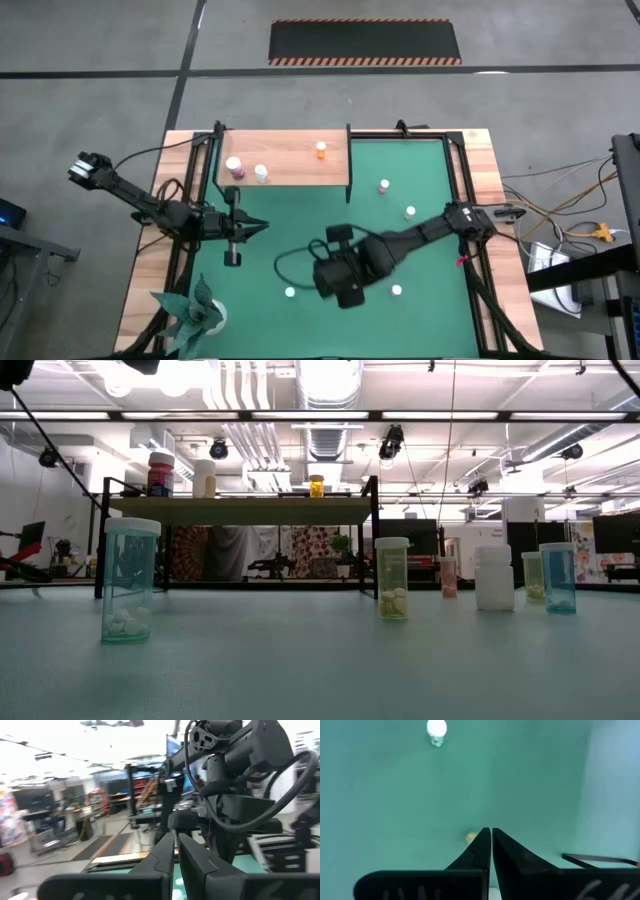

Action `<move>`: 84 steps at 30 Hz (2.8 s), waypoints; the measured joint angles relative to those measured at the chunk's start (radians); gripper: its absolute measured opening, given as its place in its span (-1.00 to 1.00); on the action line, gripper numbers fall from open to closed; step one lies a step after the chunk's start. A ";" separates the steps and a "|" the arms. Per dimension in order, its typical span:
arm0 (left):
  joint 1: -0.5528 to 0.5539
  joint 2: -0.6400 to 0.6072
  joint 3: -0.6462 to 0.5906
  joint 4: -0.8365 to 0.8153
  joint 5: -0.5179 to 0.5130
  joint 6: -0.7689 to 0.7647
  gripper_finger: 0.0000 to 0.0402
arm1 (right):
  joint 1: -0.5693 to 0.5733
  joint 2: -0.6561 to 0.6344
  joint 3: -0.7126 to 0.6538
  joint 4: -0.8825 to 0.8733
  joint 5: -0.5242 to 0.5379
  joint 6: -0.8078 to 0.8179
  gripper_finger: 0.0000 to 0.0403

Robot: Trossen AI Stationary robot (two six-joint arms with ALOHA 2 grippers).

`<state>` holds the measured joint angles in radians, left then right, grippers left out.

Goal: Pick and place medicine bottles onto shelf by color
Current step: Put the bottom yellow pill bottle on the shelf

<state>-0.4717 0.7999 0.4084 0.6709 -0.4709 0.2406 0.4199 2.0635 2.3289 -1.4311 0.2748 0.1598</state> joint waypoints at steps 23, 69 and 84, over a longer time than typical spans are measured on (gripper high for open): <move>-0.006 0.228 0.041 0.279 0.178 -0.073 -0.96 | 0.112 -0.478 -1.003 0.887 0.159 0.079 -0.79; -0.006 0.213 0.021 0.316 0.072 0.027 -0.96 | -0.002 -0.395 -1.554 1.708 0.110 0.170 0.13; -0.006 0.213 0.020 0.316 0.070 -0.012 -0.96 | -0.002 -0.408 -1.554 1.690 0.148 0.182 -0.33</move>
<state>-0.4774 1.0130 0.4282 0.9867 -0.4011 0.2285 0.4177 1.6550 0.7753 0.2591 0.4228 0.3415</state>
